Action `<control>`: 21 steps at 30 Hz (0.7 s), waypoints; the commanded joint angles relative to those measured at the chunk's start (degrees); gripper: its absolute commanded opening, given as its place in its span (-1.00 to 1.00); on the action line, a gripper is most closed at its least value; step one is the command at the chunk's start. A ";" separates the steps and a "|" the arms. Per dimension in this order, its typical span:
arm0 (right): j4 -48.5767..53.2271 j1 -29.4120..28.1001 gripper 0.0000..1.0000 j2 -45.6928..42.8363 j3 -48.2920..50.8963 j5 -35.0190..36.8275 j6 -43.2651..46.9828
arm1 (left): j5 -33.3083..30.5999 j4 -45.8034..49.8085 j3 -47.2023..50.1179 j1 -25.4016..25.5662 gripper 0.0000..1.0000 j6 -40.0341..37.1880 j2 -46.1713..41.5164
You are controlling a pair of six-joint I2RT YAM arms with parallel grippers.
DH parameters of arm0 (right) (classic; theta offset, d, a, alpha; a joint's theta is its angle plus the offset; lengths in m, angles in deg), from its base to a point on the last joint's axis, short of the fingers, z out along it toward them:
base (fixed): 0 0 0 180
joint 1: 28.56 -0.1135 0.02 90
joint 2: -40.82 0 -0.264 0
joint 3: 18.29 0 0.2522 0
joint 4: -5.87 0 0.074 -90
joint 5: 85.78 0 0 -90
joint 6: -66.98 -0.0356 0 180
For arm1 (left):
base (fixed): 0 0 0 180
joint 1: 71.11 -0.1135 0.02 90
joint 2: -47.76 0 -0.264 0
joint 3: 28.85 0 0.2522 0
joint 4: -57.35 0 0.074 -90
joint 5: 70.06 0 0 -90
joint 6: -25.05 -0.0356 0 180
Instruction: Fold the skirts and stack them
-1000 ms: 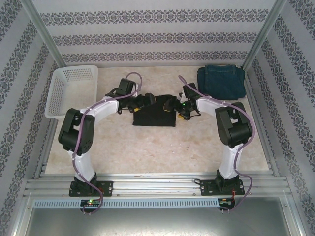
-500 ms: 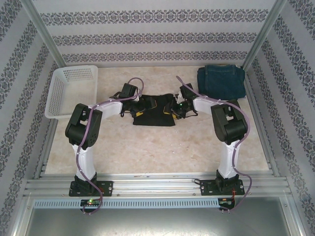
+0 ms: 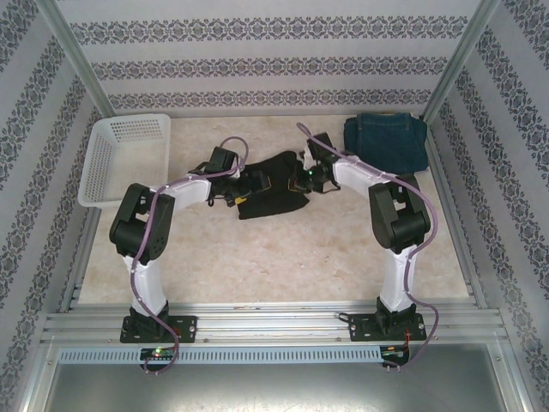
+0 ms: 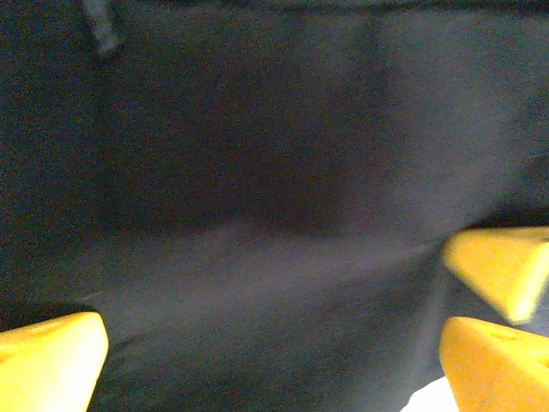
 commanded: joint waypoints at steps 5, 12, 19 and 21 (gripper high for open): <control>27.00 2.00 -1.00 3.07 -21.25 26.47 25.87 | -9.83 7.90 1.18 -4.37 1.00 1.16 -4.99; 34.35 3.48 -1.00 11.12 -38.64 39.10 33.30 | -15.24 11.49 1.30 -5.58 1.00 2.71 -5.50; 42.38 7.87 -1.00 15.87 -53.67 42.15 41.07 | -17.29 15.45 -0.33 -5.72 1.00 2.46 -5.06; 44.49 10.18 -1.00 16.61 -57.03 40.52 43.05 | -17.87 16.88 -1.00 -5.72 1.00 2.23 -4.83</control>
